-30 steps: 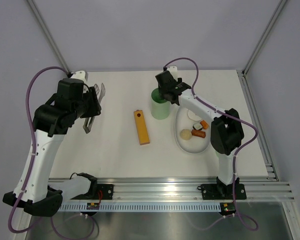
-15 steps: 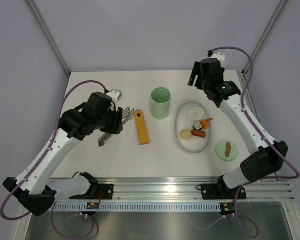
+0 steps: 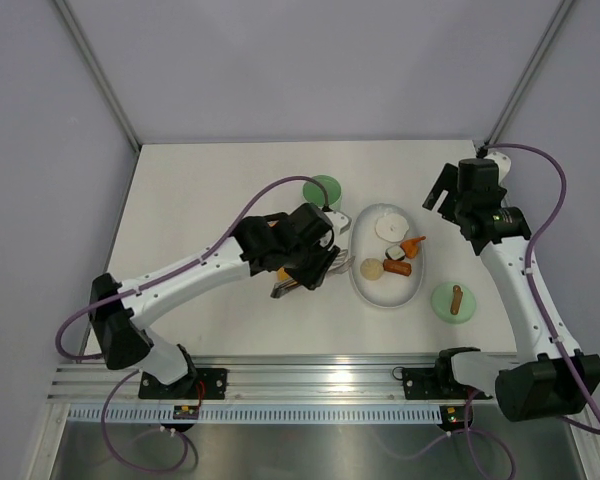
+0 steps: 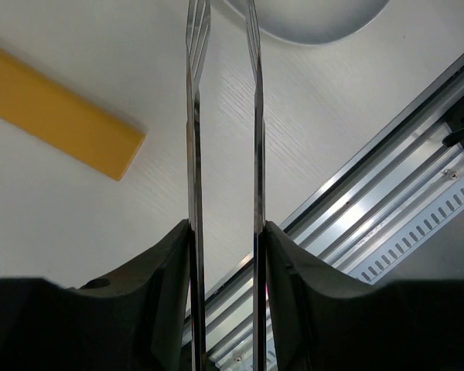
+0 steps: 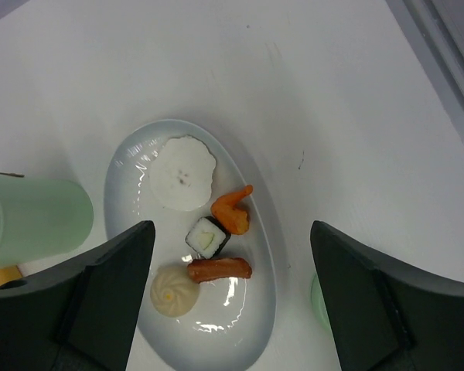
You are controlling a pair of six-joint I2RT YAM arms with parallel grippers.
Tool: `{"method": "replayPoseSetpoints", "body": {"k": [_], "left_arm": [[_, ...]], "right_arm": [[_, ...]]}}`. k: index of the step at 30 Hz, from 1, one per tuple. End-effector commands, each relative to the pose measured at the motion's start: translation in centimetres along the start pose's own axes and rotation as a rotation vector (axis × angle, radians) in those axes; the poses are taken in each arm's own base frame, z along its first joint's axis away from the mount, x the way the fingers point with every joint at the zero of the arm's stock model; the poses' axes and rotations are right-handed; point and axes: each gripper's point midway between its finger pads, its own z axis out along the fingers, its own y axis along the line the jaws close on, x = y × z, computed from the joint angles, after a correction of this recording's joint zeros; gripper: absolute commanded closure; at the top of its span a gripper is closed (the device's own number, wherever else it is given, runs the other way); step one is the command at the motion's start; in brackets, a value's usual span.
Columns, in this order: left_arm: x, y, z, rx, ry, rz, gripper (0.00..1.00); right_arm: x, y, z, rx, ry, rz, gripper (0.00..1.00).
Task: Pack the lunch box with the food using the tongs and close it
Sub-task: Pick up the fake food from the plate.
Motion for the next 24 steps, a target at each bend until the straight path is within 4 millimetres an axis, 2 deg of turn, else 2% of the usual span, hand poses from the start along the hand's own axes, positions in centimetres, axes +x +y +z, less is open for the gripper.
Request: {"method": "replayPoseSetpoints", "body": {"k": [1, 3, 4, 7, 11, 16, 20, 24], "left_arm": [[-5.5, -2.3, 0.3, 0.056, -0.142, 0.005, 0.58], [-6.7, -3.1, 0.6, 0.065, -0.155, 0.007, 0.58], [-6.7, -3.3, 1.5, 0.061, -0.141, 0.011, 0.58], [-7.4, -3.9, 2.0, 0.067, -0.142, 0.021, 0.55], [-7.3, -4.2, 3.2, 0.067, -0.117, 0.036, 0.46], [-7.4, -4.3, 4.2, 0.064, -0.102, 0.043, 0.44], [-7.6, -4.5, 4.7, 0.056, -0.101, 0.050, 0.37], [-7.5, -4.4, 5.9, 0.032, -0.083, 0.063, 0.37]], "right_arm": [[-0.4, -0.9, -1.9, 0.003, -0.033, 0.011, 0.11], [-0.1, -1.3, -2.3, 0.008, -0.033, 0.003, 0.10], [-0.1, -1.5, -2.3, 0.017, -0.034, 0.002, 0.10], [0.1, -1.8, -2.6, 0.023, -0.035, -0.005, 0.10], [0.1, -1.8, -2.7, 0.020, -0.037, -0.004, 0.10], [0.2, -1.7, -2.7, 0.015, -0.033, -0.005, 0.10], [0.4, -1.7, -2.7, 0.010, -0.025, -0.005, 0.10], [0.3, -1.7, -2.8, 0.008, -0.027, -0.002, 0.10]]}}
